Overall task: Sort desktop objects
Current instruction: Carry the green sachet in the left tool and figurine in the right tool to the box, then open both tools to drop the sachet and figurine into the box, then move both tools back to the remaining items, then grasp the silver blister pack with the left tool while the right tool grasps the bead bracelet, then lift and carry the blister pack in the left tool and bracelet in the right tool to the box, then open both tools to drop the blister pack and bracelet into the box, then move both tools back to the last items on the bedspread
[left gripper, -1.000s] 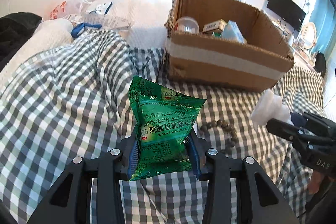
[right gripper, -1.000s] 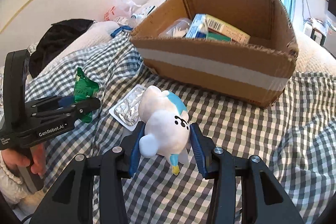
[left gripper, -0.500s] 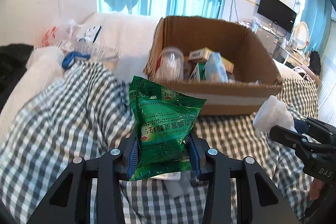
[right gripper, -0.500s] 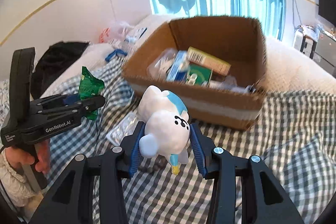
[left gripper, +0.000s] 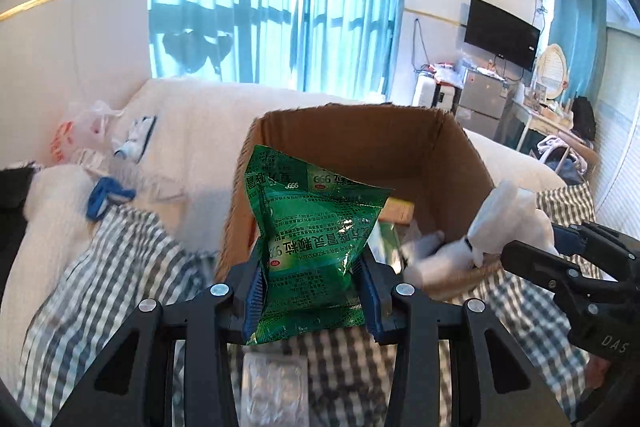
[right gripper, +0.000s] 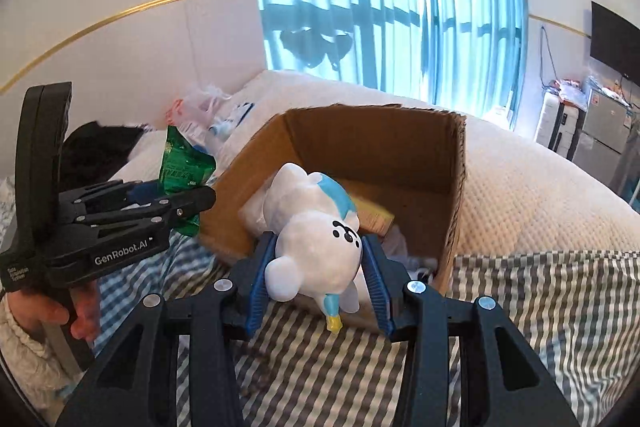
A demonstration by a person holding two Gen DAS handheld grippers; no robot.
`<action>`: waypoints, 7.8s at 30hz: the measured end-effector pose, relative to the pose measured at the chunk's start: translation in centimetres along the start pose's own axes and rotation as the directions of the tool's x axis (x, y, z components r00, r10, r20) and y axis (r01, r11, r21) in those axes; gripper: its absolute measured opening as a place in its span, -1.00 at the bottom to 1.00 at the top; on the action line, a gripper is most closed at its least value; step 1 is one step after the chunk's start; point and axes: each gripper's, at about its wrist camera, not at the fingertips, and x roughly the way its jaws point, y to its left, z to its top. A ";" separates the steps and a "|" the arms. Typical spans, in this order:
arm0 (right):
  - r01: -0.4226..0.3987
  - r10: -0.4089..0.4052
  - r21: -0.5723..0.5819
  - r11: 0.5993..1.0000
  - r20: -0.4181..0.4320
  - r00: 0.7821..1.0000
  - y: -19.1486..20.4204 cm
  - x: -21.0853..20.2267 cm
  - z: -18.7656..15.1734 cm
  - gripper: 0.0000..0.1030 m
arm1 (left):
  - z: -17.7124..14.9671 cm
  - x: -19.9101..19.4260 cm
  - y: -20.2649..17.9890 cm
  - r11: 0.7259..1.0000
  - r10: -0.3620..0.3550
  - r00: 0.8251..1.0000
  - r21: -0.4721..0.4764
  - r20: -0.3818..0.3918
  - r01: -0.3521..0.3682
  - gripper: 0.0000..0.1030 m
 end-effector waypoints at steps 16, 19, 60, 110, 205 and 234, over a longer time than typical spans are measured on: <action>0.065 -0.072 0.107 0.992 0.063 0.995 -4.3 4.4 1.8 0.47 | 1.6 9.6 -0.1 1.000 0.005 0.996 0.025 -0.083 -0.003 0.42; 0.063 -0.072 0.113 0.992 0.082 0.994 -3.9 2.9 1.4 0.48 | 1.6 8.5 0.3 0.992 0.123 0.991 0.018 -0.055 -0.122 1.00; -0.019 0.004 -0.039 0.999 -0.361 0.932 5.8 8.7 -14.6 -0.01 | -16.6 6.5 5.0 0.989 0.063 0.946 -0.109 -0.317 -0.102 1.00; -0.007 -0.016 -0.062 0.998 -0.360 0.933 6.5 8.9 -14.8 -0.78 | -16.6 4.6 7.8 0.973 -0.020 0.949 -0.223 -0.313 -0.053 0.37; 0.095 -0.096 0.017 0.995 0.053 0.994 -4.6 1.8 4.6 -0.11 | 1.7 7.1 0.6 0.999 0.013 0.998 -0.036 -0.063 -0.015 0.80; -0.049 0.049 0.000 0.999 -0.187 0.981 4.1 2.5 -11.8 0.15 | -18.9 3.2 5.2 0.955 0.248 0.930 -0.092 -0.270 -0.282 0.86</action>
